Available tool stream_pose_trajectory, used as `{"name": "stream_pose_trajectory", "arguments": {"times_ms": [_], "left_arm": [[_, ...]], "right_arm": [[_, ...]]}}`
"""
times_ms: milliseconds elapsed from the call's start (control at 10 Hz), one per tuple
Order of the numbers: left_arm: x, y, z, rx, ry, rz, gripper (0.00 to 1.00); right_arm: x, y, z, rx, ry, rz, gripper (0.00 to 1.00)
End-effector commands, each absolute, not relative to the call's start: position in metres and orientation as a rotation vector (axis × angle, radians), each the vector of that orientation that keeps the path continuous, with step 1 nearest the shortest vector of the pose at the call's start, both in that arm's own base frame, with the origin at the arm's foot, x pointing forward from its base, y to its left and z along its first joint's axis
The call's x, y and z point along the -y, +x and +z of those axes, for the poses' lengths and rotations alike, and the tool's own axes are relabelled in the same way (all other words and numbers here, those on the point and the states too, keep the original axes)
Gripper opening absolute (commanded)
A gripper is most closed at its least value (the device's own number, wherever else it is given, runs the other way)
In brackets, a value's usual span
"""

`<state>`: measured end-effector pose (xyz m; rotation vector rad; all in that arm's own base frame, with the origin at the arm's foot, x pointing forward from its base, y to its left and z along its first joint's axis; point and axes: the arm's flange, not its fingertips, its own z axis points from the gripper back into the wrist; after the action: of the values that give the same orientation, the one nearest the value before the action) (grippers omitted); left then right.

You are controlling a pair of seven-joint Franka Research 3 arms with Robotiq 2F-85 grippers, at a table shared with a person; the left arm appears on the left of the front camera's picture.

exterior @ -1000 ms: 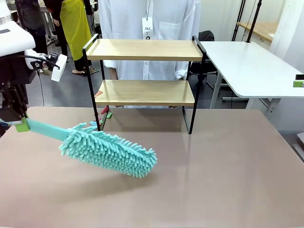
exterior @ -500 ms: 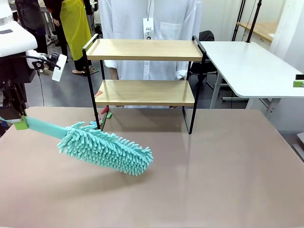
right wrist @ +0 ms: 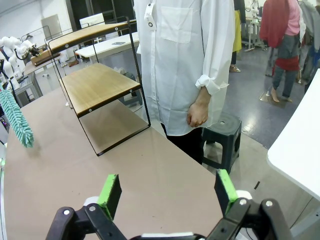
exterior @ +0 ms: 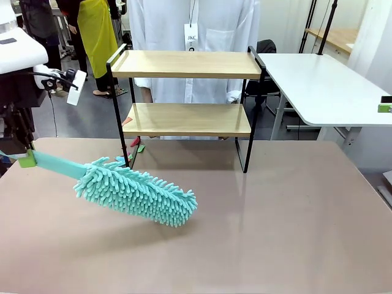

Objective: Clean the shelf.
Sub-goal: Hand the Duster back to the human.

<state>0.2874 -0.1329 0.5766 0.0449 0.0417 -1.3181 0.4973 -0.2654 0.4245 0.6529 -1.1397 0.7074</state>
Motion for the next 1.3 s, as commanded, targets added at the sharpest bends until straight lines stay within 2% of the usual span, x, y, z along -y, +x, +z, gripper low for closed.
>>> {"name": "stream_pose_trajectory", "arguments": {"times_ms": [0,300,400,800,1000,1200], "left_arm": [[0.133,0.285,0.577,-0.038,0.028,-1.329,0.13],[0.133,0.287,0.577,-0.042,0.045,-1.318,0.13],[0.128,0.286,0.571,-0.006,0.03,-1.327,0.13],[0.138,0.303,0.54,0.219,-0.16,-1.395,0.13],[0.143,0.308,0.526,0.305,-0.25,-1.41,0.13],[0.146,0.311,0.511,0.406,-0.334,-1.398,0.13]], "right_arm": [[0.264,0.497,0.427,1.143,0.649,0.711,1.0],[0.265,0.497,0.424,1.14,0.653,0.707,1.0],[0.251,0.489,0.437,1.127,0.706,0.772,1.0],[0.169,0.465,0.455,1.019,0.986,0.901,1.0],[0.128,0.451,0.456,1.033,1.121,0.926,1.0],[0.09,0.437,0.453,1.111,1.182,0.929,1.0]]}}
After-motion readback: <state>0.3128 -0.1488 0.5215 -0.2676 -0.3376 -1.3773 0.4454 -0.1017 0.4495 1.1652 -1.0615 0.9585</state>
